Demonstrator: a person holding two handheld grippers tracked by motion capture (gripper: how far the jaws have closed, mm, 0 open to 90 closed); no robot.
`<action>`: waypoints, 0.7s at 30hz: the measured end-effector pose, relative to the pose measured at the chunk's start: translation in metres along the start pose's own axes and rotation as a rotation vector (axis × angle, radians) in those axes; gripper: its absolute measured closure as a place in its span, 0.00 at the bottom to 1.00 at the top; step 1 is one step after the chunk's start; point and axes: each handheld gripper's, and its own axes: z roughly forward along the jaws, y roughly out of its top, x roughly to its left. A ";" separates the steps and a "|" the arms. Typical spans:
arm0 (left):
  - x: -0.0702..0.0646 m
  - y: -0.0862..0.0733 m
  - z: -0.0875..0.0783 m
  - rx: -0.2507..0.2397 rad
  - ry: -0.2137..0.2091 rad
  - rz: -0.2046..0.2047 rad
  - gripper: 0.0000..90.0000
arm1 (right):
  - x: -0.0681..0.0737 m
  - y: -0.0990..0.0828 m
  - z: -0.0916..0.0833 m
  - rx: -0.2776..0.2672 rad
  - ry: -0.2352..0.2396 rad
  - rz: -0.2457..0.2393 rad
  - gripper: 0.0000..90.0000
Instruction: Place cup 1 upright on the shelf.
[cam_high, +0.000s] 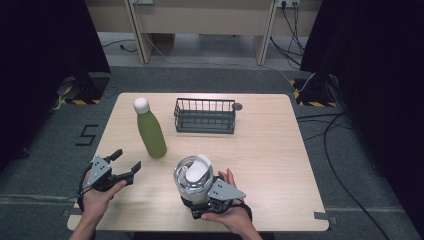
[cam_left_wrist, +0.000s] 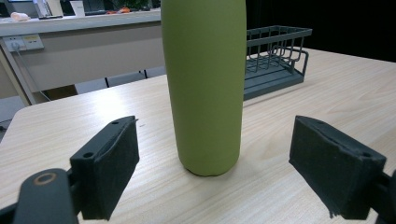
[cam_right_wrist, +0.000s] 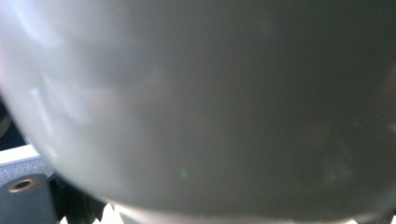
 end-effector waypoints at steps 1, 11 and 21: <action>0.000 0.000 0.000 0.000 0.000 0.000 0.17 | 0.000 0.000 0.000 0.000 0.000 0.000 0.10; 0.000 -0.001 0.000 0.002 0.000 -0.001 0.17 | 0.000 0.000 0.000 -0.002 -0.002 -0.012 0.11; 0.001 -0.001 0.000 0.002 0.003 -0.004 0.18 | -0.001 0.003 -0.002 0.006 -0.018 -0.021 0.12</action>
